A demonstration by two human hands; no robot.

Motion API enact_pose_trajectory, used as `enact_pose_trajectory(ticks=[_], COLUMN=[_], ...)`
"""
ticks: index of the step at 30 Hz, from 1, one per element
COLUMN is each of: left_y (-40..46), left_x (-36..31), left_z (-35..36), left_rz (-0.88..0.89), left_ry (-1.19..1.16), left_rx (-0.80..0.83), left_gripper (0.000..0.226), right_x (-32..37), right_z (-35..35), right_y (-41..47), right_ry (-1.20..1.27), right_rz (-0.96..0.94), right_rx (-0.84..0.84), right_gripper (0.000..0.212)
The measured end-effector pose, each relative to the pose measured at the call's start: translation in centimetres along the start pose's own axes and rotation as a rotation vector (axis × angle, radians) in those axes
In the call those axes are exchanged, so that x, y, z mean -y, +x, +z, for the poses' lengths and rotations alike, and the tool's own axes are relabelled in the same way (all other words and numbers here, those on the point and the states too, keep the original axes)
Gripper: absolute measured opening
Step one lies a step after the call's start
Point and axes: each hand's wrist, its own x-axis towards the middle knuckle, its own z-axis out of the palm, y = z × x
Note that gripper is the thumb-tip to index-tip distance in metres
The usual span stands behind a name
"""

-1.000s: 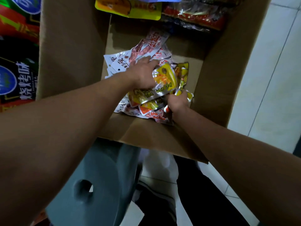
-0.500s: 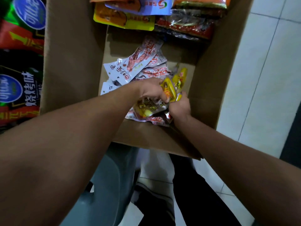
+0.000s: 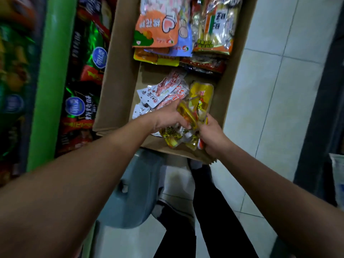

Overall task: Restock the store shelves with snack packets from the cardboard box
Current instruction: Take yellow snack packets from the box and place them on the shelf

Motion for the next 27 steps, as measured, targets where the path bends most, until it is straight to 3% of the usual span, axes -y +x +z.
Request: enact_pose_trajectory(ticks=[5,9,13,20,22,25,27], left_y=[-10.9,-20.7,-30.5,-47.9,-52.5,-58.5,-61.9], left_x=[-4.7,-8.7,-12.7,-17.3,-18.0,-18.3,-17.8], left_z=[0.5,1.2,1.8,3.2,3.0,2.9,2.9], left_rz=[0.029,0.079,0.159,0.305,0.378,0.457,0.512], left_ry=[-0.108,-0.137,-0.187,-0.351,-0.38,-0.381,-0.374], left_rx=[-0.058,-0.111,-0.203,-0.369,-0.445,-0.503,-0.551], left_gripper=[0.078,0.085,0.07,0.07,0.081,0.118,0.105], right_x=[7.3,14.3,20.9,29.8,31.9,34.3,35.2], right_z=[1.8,4.0,6.0,11.6,13.7,16.4,18.1], right_y=[-8.5,-17.3,-26.0,-40.9,-44.6,-49.2,-52.0], right_ry=[0.041,0.04,-0.039,-0.176,-0.217,-0.256,-0.284], right_rz=[0.083,0.056,0.0,-0.137,-0.161,-0.182,-0.215], right_rx=[0.137,0.256,0.289,0.309,0.322,0.393,0.467], right_gripper=[0.041,0.039,0.031,0.019,0.02,0.029,0.029])
